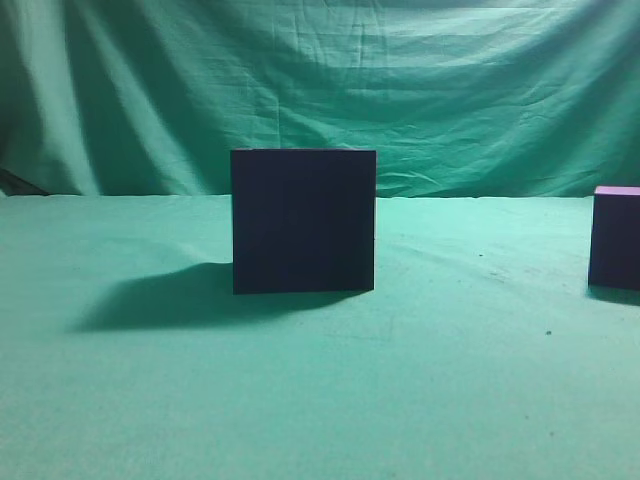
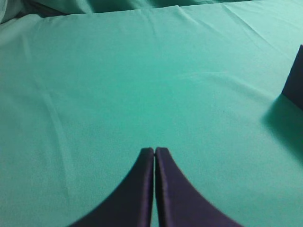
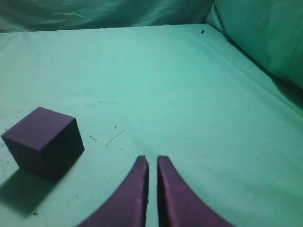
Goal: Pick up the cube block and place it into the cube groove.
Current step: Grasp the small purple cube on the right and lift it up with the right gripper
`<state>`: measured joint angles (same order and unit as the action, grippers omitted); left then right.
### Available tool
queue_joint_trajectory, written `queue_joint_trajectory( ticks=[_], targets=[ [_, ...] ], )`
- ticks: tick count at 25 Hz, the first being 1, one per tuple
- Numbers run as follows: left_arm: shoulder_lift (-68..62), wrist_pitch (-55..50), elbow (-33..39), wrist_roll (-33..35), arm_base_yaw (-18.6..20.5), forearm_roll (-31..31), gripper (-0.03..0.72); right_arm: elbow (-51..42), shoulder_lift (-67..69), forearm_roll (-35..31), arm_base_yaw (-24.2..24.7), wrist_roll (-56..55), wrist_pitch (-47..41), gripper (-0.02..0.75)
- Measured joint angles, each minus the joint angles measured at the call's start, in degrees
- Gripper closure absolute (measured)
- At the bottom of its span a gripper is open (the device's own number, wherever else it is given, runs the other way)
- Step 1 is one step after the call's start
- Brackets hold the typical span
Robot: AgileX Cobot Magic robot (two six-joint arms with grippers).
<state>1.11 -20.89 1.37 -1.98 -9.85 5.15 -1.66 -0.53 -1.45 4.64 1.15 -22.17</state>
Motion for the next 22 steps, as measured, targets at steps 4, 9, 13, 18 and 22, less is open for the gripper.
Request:
queue_joint_trajectory(
  ticks=[4,9,13,18,22],
  targets=[
    [0.0,0.0,0.0,0.0,0.0,0.0,0.688,0.0,0.0,0.0,0.0,0.0,0.0,0.738],
    [0.0,0.0,0.0,0.0,0.0,0.0,0.688,0.0,0.0,0.0,0.0,0.0,0.0,0.738],
    [0.0,0.0,0.0,0.0,0.0,0.0,0.688,0.0,0.0,0.0,0.0,0.1,0.0,0.738],
    [0.0,0.0,0.0,0.0,0.0,0.0,0.688,0.0,0.0,0.0,0.0,0.1,0.0,0.738],
    [0.0,0.0,0.0,0.0,0.0,0.0,0.688,0.0,0.0,0.14,0.0,0.1,0.12,0.738]
  ],
)
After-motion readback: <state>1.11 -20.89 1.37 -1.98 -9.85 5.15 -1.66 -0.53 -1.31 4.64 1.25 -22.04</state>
